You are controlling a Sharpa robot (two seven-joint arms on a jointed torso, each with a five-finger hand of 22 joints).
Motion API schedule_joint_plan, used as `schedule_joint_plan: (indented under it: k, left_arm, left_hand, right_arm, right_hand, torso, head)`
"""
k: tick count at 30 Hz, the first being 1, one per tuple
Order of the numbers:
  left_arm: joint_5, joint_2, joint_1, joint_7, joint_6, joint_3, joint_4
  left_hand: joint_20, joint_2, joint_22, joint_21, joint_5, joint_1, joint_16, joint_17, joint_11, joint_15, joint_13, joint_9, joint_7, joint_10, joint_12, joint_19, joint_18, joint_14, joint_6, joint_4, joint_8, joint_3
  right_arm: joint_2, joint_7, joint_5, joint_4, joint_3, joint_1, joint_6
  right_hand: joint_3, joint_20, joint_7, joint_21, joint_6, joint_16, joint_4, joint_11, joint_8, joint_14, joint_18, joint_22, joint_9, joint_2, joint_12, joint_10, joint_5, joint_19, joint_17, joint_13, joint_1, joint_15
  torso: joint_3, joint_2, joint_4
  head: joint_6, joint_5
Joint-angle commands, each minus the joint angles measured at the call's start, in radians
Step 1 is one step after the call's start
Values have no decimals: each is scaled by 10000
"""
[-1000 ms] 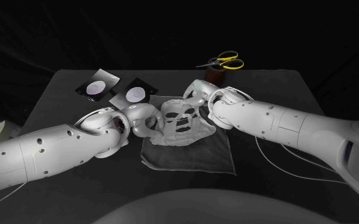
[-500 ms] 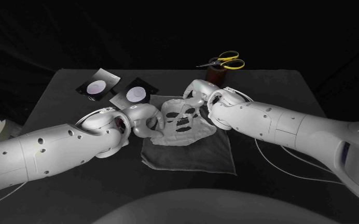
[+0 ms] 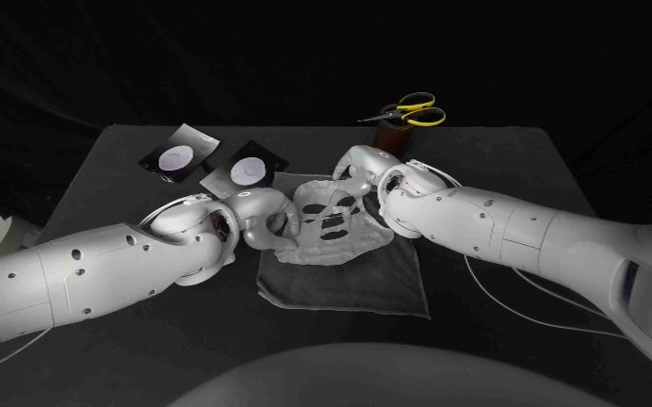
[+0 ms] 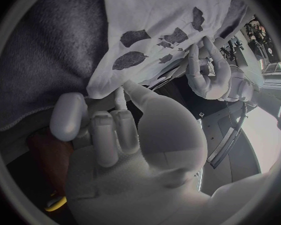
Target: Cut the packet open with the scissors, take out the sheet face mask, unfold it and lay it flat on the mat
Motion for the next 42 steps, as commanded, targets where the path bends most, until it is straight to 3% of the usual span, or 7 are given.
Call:
schedule_joint_plan:
  k: [1, 8, 18, 24, 32, 42]
  left_arm:
    - [-78, 17, -13, -98, 265, -13, -1]
    - [-66, 17, -13, -135, 312, -13, -15]
    - [-55, 8, -13, -171, 336, -14, -18]
    - [-54, 16, -13, -170, 339, -14, -18]
    - [-54, 17, -13, -183, 365, -14, -13]
    - [-54, 18, -13, -237, 453, -14, -15]
  left_hand:
    - [-4, -10, 400, 34, -30, 72, 47, 1570, -16, -59, 16, 3, -52, 59, 26, 24, -152, 560, -20, -15, 67, -49]
    - [-4, -10, 400, 34, -30, 72, 47, 1570, -16, -59, 16, 3, -52, 59, 26, 24, -152, 560, -20, -15, 67, -49]
    - [-5, 7, 401, 34, -30, 99, 50, 1583, -17, -61, 49, 6, -53, 78, 41, 22, -152, 566, -24, 2, 83, -68]
    - [-7, 29, 374, 9, -30, 108, 42, 1552, -17, -62, 32, 9, -52, 61, 41, -1, -143, 551, -27, 30, 98, -88]
    - [-8, 63, 373, 8, -30, 118, 43, 1559, -17, -62, 41, 12, -52, 60, 48, -4, -143, 554, -32, 68, 114, -106]
    - [-9, 102, 358, -7, -29, 142, 37, 1539, -18, -62, 9, 14, -55, 27, 41, -20, -138, 544, -43, 108, 130, -121]
  right_arm:
    - [-8, 36, -609, 91, -55, -100, 107]
    - [-41, 87, -1046, 196, -55, -131, -396]
    - [-71, 111, -1319, 263, -54, -152, -602]
    - [-56, 137, -1372, 257, -54, -156, -569]
    - [4, 280, -1391, 133, -54, -157, -992]
    - [35, 611, -1310, 55, -52, -158, -1569]
  right_hand:
    - [-6, -53, -8, 34, 44, 33, -59, -79, 37, 1002, 67, 1418, 28, -15, 45, 718, -18, 37, 2529, 1994, 71, -69]
    - [-107, -86, 54, -2, -152, 20, -81, -48, -94, 995, 66, 1409, -13, -150, -27, 684, -21, 22, 2496, 1938, 50, -72]
    - [-184, -76, 95, -52, -236, 16, -60, -10, -162, 992, 68, 1396, -33, -211, -61, 667, -21, 1, 2486, 1912, 7, -42]
    - [-47, -82, 12, -14, -4, 27, -123, -68, -71, 999, 65, 1407, 18, 30, 1, 698, -20, 12, 2516, 1965, 255, -71]
    - [416, -212, -235, 156, 459, 45, -217, -281, 247, 1010, 43, 1456, 223, 747, 83, 748, -19, 79, 2562, 2035, 688, -246]
    - [633, -271, -277, 278, 515, 72, -251, -325, 403, 1027, 16, 1489, 363, 914, 399, 890, -17, 129, 2635, 2295, 713, -288]
  torso:
    - [6, 2, -4]
    - [10, 10, -2]
    - [-14, 14, 13]
    - [-17, 24, 4]
    - [-19, 33, 20]
    - [-18, 30, 6]
  head:
    - [0, 1]
    - [0, 13]
    - [0, 0]
    - [0, 12]
    - [0, 10]
    - [0, 56]
